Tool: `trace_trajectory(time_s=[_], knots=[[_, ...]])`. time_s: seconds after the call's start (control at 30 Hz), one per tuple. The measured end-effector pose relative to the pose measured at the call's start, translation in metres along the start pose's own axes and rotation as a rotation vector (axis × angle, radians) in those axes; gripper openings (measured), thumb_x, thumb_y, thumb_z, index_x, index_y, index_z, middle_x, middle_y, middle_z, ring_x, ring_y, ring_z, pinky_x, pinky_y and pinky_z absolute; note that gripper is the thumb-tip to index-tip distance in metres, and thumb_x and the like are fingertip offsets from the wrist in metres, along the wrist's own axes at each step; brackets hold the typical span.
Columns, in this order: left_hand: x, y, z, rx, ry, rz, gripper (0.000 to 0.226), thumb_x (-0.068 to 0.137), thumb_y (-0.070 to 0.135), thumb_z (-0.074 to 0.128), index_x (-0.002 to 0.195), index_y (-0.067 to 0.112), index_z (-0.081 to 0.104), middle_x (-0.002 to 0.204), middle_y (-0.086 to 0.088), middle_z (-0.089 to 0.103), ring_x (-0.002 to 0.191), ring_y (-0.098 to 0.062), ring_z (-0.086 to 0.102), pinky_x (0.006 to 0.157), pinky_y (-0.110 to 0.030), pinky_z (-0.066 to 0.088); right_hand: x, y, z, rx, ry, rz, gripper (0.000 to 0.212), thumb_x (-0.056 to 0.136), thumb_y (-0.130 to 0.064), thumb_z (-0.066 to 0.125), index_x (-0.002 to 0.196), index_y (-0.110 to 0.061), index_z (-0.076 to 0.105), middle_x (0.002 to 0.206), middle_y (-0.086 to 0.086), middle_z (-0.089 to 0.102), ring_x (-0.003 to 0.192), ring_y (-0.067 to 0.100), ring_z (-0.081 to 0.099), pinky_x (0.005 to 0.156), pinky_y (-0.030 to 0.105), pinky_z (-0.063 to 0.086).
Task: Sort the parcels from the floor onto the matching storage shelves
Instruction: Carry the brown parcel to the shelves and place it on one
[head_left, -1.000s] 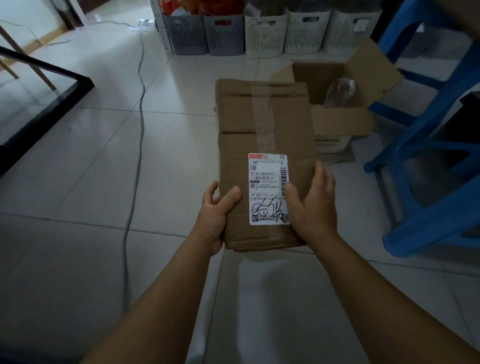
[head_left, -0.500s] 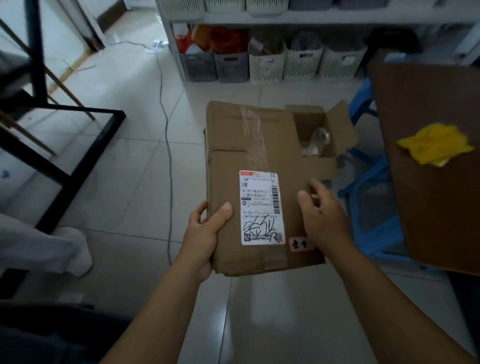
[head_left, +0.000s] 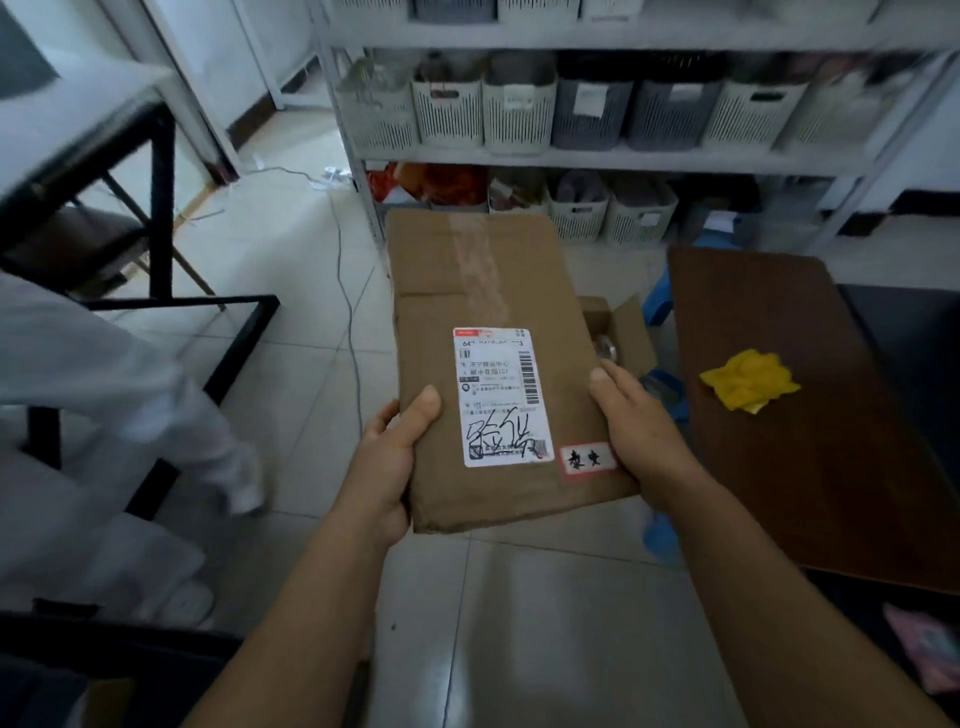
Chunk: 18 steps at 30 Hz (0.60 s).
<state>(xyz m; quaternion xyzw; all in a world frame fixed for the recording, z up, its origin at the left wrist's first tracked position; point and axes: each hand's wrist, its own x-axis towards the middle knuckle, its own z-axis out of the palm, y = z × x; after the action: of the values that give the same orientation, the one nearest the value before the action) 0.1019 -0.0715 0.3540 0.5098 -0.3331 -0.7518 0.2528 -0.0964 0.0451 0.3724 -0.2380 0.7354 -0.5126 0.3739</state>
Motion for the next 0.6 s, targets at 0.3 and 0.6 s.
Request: trace_trajectory(time_s=[0.3, 0.6], knots=[[-0.083, 0.042, 0.034, -0.005, -0.006, 0.088, 0.052, 0.086, 0.049, 0.073, 0.124, 0.015, 0.072, 0.114, -0.011, 0.080, 0.103, -0.030, 0.077, 0.086, -0.042, 0.063, -0.027, -0.056, -0.039, 0.253, -0.179, 0.177, 0.044, 0.091, -0.058, 0.048, 0.115, -0.026, 0.064, 0.089, 0.003, 0.078, 0.075, 0.018, 0.075, 0.060, 0.030, 0.056], [-0.186, 0.035, 0.044, -0.119, 0.123, 0.351, 0.083, 0.072, 0.054, 0.072, 0.143, 0.014, 0.056, 0.132, -0.010, 0.073, 0.126, -0.028, 0.067, 0.095, -0.039, 0.057, -0.076, -0.126, -0.062, 0.194, -0.354, 0.128, 0.043, 0.094, -0.052, 0.048, 0.109, -0.016, 0.065, 0.083, 0.007, 0.078, 0.069, 0.020, 0.074, 0.064, 0.032, 0.057]])
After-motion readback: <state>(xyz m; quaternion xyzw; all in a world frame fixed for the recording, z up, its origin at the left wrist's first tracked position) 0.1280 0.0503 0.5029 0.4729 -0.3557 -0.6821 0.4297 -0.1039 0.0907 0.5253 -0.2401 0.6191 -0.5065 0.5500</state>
